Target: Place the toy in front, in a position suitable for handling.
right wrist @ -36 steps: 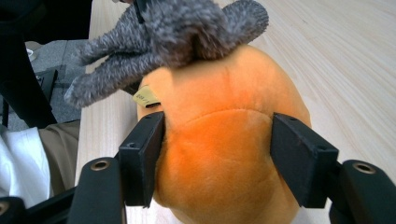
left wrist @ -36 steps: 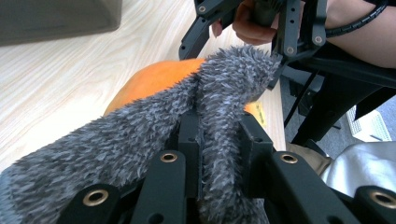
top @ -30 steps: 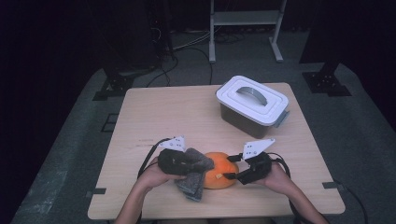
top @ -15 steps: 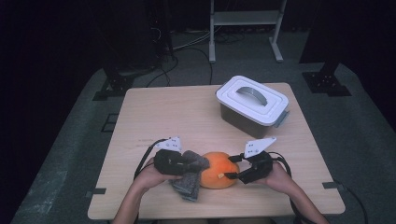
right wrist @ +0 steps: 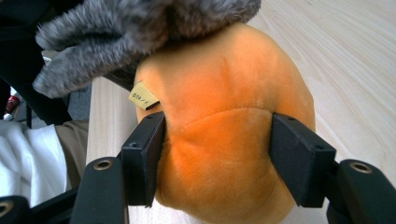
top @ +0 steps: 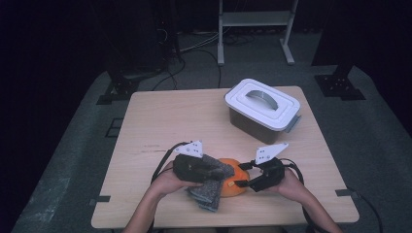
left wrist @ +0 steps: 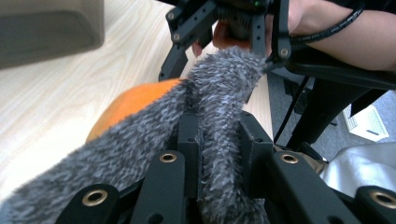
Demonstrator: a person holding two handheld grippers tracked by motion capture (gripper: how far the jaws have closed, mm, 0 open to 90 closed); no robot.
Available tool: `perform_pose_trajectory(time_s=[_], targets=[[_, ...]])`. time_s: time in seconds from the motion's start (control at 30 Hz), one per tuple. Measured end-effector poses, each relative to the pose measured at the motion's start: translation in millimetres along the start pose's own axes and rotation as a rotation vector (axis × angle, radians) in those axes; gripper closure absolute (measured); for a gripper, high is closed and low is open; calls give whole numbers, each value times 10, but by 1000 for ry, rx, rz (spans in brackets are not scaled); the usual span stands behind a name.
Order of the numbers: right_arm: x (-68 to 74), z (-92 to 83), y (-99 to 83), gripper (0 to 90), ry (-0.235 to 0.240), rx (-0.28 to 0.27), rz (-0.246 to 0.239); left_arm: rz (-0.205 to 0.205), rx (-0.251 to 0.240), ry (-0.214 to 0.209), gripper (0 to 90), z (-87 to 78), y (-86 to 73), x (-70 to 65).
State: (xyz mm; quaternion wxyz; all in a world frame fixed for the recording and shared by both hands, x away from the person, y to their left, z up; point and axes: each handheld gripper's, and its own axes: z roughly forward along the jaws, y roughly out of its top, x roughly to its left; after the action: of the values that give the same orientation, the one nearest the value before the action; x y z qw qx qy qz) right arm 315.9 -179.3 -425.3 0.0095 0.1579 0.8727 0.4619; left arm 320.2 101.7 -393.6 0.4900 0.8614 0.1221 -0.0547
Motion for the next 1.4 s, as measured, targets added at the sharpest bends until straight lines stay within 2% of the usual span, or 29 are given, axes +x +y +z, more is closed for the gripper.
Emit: perform_pose_trajectory(time_s=[0.07, 0.23, 0.4, 0.5, 0.63, 0.83, 1.07, 1.17, 1.27, 1.4], targets=[[1, 3, -1, 368, 2, 1, -1, -5, 1, 0, 740, -16, -43, 18], [0, 8, 0, 368, 2, -1, 0, -24, 17, 34, 740, -113, -165, 70], [5, 7, -4, 368, 2, 0, 3, -68, 21, 74, 739, -209, -321, 146], [9, 11, -2, 368, 4, 0, 4, -65, 54, 113, 739, -234, -365, 162], [10, 12, -7, 368, 6, -3, 9, -58, 60, 124, 740, -236, -353, 162], [17, 11, -20, 369, 6, -6, 10, -53, 33, 109, 740, -222, -247, 150], [79, 25, -13, 354, 16, 10, -13, -11, 22, 81, 740, -137, -74, 84], [93, 4, -3, 319, 17, 11, -27, -7, 36, 75, 740, -111, -89, 82], [90, -54, 33, 296, 20, -10, -32, -9, 51, 60, 743, -83, -142, 72], [48, -120, 63, 269, 21, -24, -27, -18, 48, 44, 743, -86, -194, 57]])
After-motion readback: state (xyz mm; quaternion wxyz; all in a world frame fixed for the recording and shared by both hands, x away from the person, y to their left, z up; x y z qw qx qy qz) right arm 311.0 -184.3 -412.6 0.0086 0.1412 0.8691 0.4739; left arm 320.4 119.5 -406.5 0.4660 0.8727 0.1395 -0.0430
